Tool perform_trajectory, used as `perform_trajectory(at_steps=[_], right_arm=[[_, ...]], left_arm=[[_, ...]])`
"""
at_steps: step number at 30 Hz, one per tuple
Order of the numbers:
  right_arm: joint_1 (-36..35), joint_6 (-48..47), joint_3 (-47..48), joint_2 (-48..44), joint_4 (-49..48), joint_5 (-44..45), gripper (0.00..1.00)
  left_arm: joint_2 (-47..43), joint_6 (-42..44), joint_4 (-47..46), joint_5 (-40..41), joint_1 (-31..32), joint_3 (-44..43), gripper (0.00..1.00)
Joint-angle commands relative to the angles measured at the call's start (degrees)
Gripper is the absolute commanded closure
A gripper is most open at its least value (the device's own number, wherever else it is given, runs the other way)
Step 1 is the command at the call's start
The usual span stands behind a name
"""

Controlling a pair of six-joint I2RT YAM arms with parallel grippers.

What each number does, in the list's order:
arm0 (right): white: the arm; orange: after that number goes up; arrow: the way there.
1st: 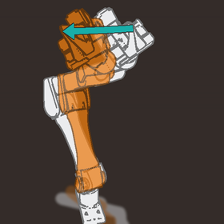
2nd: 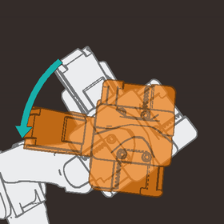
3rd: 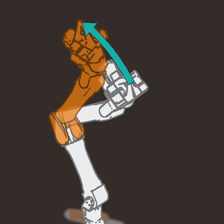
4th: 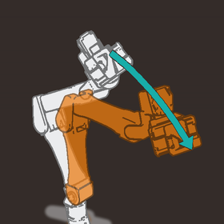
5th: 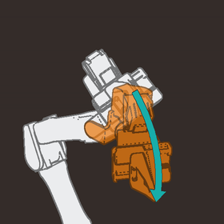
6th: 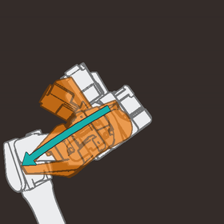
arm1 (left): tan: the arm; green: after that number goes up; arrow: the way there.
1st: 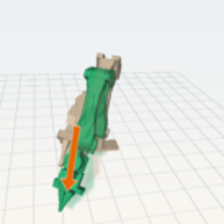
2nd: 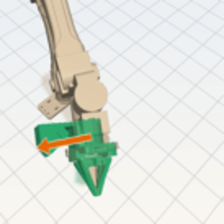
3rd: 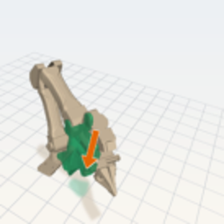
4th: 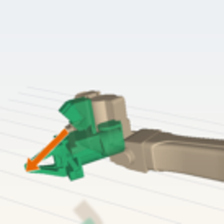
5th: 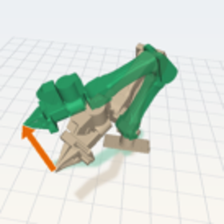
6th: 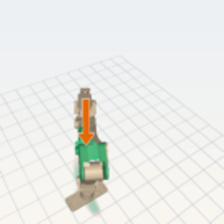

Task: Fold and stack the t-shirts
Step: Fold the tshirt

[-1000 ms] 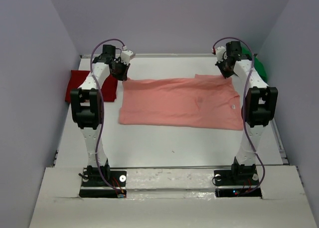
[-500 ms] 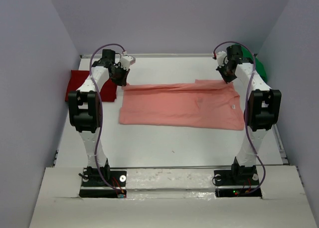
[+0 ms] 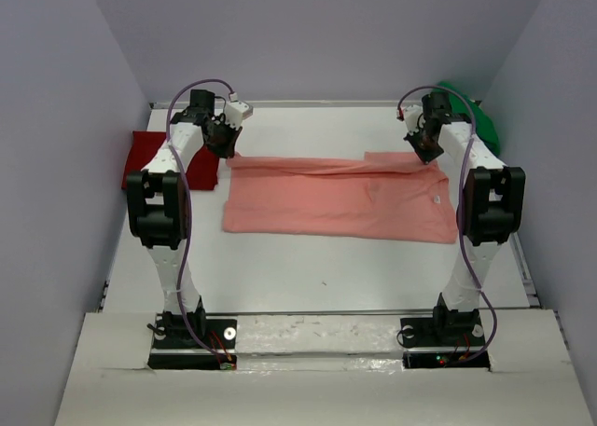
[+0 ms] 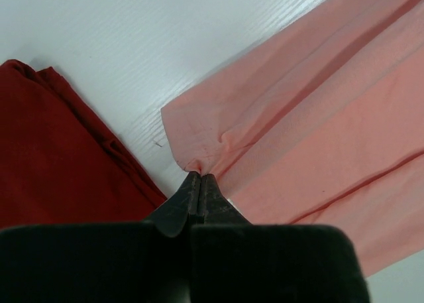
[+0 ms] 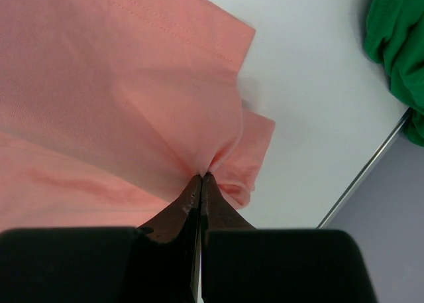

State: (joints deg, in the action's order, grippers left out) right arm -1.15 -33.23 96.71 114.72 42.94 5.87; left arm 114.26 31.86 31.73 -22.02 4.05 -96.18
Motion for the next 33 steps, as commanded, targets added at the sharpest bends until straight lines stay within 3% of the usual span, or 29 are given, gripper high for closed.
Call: perform_trajectory(at_steps=[1, 33], right_arm=[[0.5, -0.7, -0.6, -2.7, -0.7, 2.1, 1.00], [0.5, -0.3, -3.5, -4.2, 4.1, 2.2, 1.00]], left_arm=[[-3.5, 1.6, 1.1, 1.9, -0.5, -2.8, 1.00], [-5.5, 5.1, 1.1, 3.4, -1.5, 0.6, 1.00]])
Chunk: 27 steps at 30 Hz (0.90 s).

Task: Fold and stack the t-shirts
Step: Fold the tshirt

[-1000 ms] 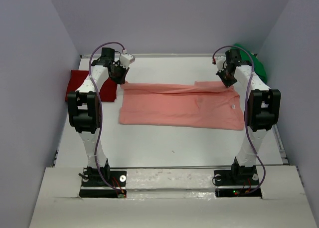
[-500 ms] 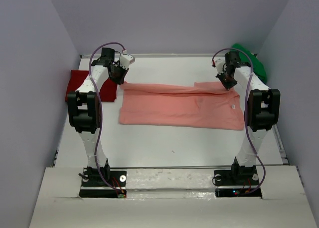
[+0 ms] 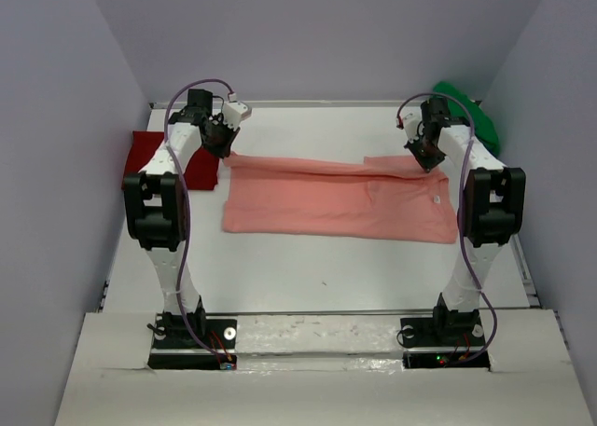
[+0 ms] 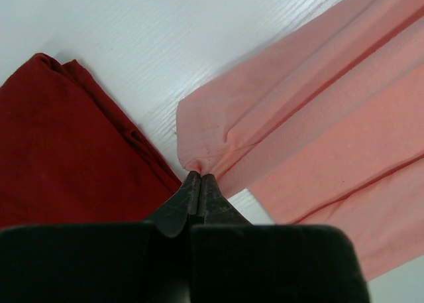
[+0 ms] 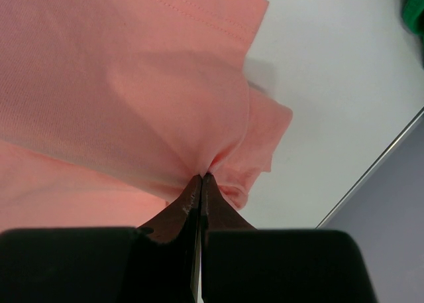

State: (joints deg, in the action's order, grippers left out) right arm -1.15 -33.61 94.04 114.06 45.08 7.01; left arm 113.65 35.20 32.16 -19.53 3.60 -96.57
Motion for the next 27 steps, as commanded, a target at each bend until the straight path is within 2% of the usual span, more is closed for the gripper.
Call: perform_trajectory(at_steps=[1, 14, 27], right_arm=[[0.5, 0.2, -1.4, -3.7, 2.0, 1.0, 1.00], [0.5, 1.3, -3.6, -4.3, 3.7, -0.5, 1.00], [0.5, 1.3, -4.0, -2.0, 4.4, -0.1, 1.00]], left_arm=[[-5.4, 1.7, 0.7, 0.7, -1.0, 1.3, 1.00], [-8.2, 3.8, 0.9, -1.2, -1.0, 7.9, 1.00], [-6.0, 3.2, -1.0, -1.6, -1.0, 10.4, 1.00]])
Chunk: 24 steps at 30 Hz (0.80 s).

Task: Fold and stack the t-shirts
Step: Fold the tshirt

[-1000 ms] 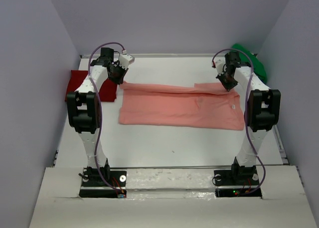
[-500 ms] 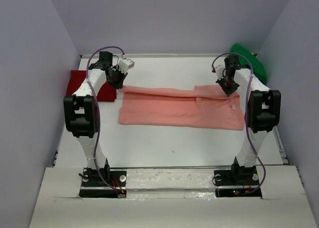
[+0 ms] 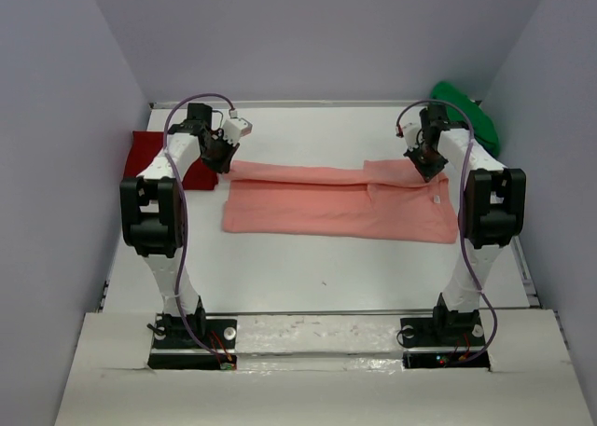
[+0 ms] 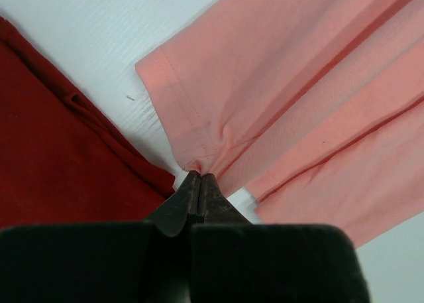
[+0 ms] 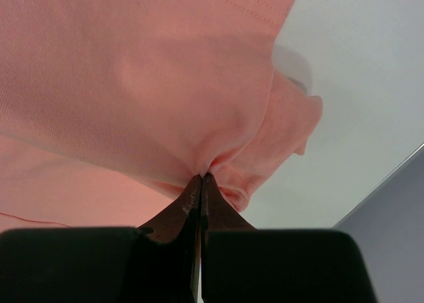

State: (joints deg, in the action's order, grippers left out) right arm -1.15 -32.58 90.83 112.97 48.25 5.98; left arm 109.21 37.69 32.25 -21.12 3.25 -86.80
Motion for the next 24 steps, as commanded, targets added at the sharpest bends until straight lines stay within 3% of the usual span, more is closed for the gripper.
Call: perform_trajectory(at_steps=[1, 24], right_arm=[[0.5, 0.2, -1.2, -0.6, 1.1, 0.8, 1.00], [0.5, -0.2, -5.0, 0.8, -0.3, -0.3, 1.00]], left_arm=[[-1.3, 0.8, -1.0, 0.0, -0.7, 0.6, 1.00], [-1.5, -1.0, -4.5, 1.6, 0.1, 5.2, 1.00]])
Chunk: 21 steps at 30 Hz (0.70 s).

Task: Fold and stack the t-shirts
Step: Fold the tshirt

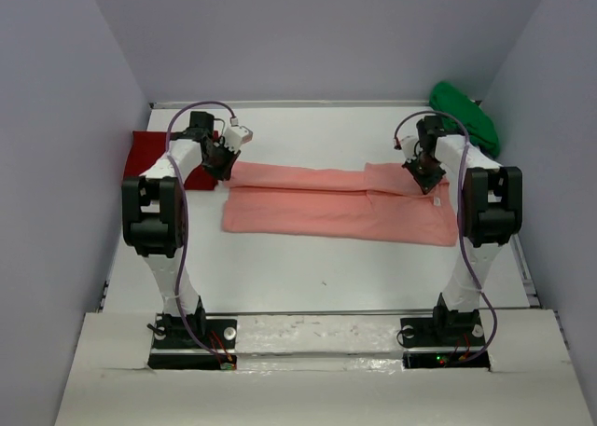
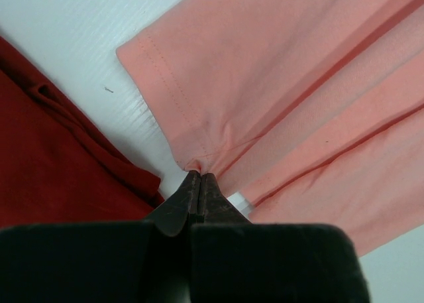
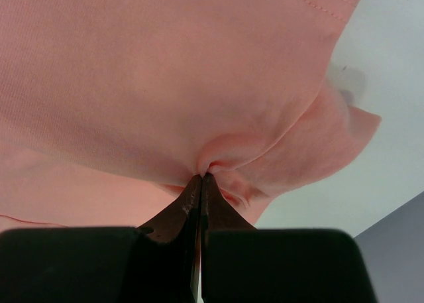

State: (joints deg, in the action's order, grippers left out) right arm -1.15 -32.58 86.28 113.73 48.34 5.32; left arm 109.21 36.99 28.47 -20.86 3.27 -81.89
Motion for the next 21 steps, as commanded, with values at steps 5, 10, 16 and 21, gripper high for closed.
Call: perform_trajectory(at_steps=[5, 10, 16, 21], right_arm=[[0.5, 0.0, -0.7, 0.5, -0.4, 0.1, 1.00], [0.5, 0.0, -0.7, 1.4, -0.3, 0.6, 1.00], [0.5, -0.3, -0.9, 1.0, 0.9, 0.2, 0.70], [0.5, -0.5, 0.2, -0.4, 3.3, 0.0, 0.44]], left_arm=[[-1.5, -0.6, -1.0, 2.2, 1.1, 0.2, 1.00], [-1.0, -1.2, -1.6, 3.3, 1.7, 0.6, 1.00], [-0.2, -1.3, -1.8, 6.1, 2.7, 1.6, 1.00], [0.4, -1.5, 0.0, 8.5, 3.8, 1.3, 0.96]])
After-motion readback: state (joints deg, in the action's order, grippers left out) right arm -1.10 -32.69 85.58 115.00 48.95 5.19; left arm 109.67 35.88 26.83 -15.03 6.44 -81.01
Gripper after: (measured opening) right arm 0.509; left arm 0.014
